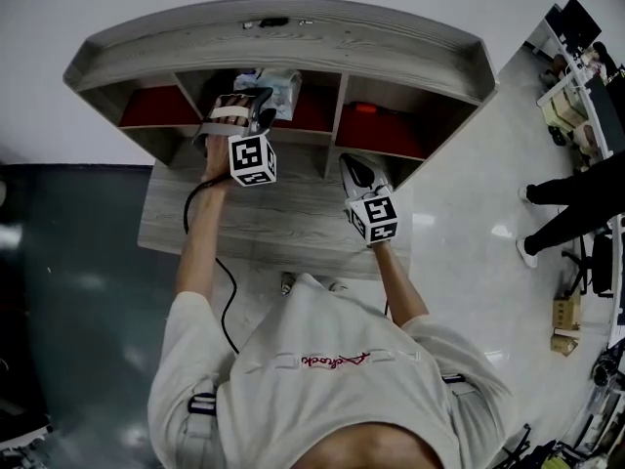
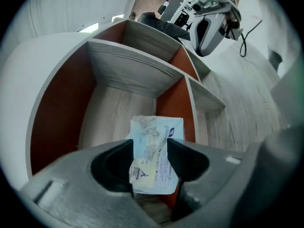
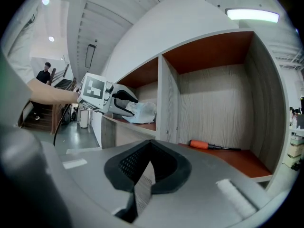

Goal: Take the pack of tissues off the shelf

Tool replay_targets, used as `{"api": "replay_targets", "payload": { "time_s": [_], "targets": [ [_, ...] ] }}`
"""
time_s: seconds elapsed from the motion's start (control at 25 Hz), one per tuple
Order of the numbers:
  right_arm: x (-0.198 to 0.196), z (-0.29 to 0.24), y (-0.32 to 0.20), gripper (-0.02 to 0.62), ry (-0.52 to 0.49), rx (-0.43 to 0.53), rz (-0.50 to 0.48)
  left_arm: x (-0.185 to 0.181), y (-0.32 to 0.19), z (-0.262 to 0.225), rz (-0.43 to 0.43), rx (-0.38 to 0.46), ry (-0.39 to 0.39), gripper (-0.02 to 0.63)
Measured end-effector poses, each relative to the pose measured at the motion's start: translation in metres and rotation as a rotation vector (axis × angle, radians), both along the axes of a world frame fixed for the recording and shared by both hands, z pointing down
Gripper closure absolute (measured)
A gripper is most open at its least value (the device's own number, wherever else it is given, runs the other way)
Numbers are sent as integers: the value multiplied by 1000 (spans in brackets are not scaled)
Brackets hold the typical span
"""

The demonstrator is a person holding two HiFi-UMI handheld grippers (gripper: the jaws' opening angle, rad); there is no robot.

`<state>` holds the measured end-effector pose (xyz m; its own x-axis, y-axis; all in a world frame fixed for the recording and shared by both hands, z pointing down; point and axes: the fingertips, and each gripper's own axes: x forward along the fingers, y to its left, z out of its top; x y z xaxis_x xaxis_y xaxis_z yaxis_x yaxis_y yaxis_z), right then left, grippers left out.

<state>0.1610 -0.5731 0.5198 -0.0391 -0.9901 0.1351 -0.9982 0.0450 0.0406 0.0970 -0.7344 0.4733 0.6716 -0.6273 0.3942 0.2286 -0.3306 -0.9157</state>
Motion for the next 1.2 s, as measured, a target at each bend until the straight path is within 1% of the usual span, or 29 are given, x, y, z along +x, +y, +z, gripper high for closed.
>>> {"api": "replay_targets", "payload": {
  "time_s": [0.08,0.12,0.16,0.28,0.32,0.36,0.52,0.68,0.92,1.2],
  "targets": [
    [4,0,1,589,0,-1,10,3,-3,2,0,-1,-17,388],
    [5,0,2,589,1,-1,13,4,-4,5,-1,-2,-26,409],
    [7,0,2,589,2,-1,17,5,-5,8,-2,-4,-37,441],
    [11,1,4,589,1,-2,24,5,-6,20,-11,-2,-64,568],
    [12,1,4,589,0,-2,25,5,-7,23,-18,3,-64,600],
    [13,1,5,589,-1,-1,26,5,-7,24,-26,5,-57,603],
    [15,1,5,589,-2,-1,23,3,-5,17,-51,-16,27,604],
    [12,3,4,589,-5,-2,7,-4,1,4,-65,-10,103,604],
    [-5,2,-3,589,-9,4,-52,-25,20,-13,-93,-20,244,604],
    [-28,0,-9,589,-11,10,-123,-47,45,-19,-130,-153,448,604]
  ]
}}
